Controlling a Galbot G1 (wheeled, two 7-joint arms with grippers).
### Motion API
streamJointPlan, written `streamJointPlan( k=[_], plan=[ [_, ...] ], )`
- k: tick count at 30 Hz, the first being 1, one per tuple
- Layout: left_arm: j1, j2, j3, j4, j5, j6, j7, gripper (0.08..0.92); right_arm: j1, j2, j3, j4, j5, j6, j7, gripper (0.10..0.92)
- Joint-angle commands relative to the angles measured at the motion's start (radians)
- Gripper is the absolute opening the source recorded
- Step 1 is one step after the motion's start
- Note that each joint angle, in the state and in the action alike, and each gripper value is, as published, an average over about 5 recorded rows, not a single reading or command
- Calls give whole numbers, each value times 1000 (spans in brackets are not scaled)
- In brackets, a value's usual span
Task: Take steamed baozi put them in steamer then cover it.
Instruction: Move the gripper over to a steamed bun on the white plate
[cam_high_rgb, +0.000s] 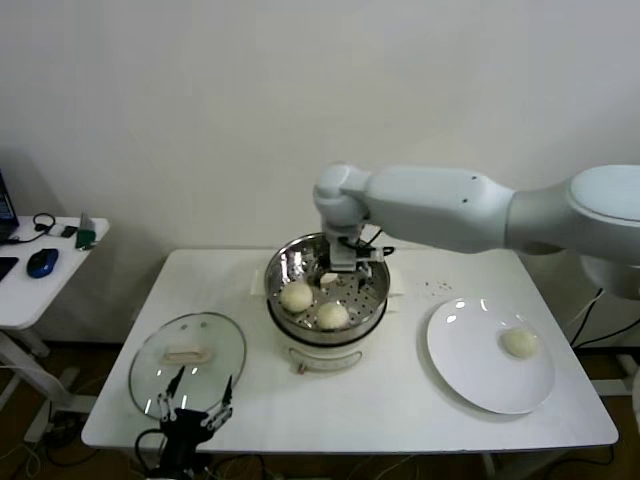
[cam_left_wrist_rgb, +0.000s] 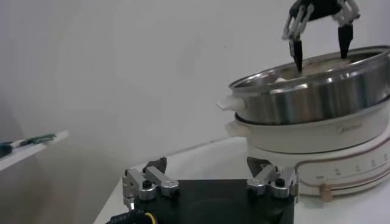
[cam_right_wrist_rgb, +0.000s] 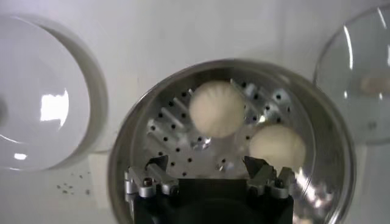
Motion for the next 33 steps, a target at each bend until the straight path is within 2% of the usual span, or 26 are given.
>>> streamJointPlan(
  k=[1, 3, 6, 14, 17, 23, 33],
  plan=[
    [-5, 7, 3, -6, 2, -2, 1, 823, 197, -251, -188, 48, 282, -364, 207, 823],
    [-8, 11, 4, -5, 0, -2, 1, 823, 228, -307, -244, 83, 352, -529, 290, 823],
    [-14, 15, 6, -5, -4, -2, 2, 823, 242, -390, -258, 121, 434, -722, 308, 823],
    [-21, 20, 12, -10, -8, 0, 3, 823, 151, -633, -202, 191, 558, -970, 253, 823],
    [-19, 21, 10, -12, -10, 0, 2, 823, 62, -711, -137, 184, 531, -977, 225, 823],
    [-19, 17, 9, -21, -5, 7, 3, 823, -180, -810, 19, 86, 336, -863, 121, 823],
    [-19, 7, 7, -24, 18, 21, 0, 823, -496, -796, 345, -154, 127, -652, 52, 823]
  ],
)
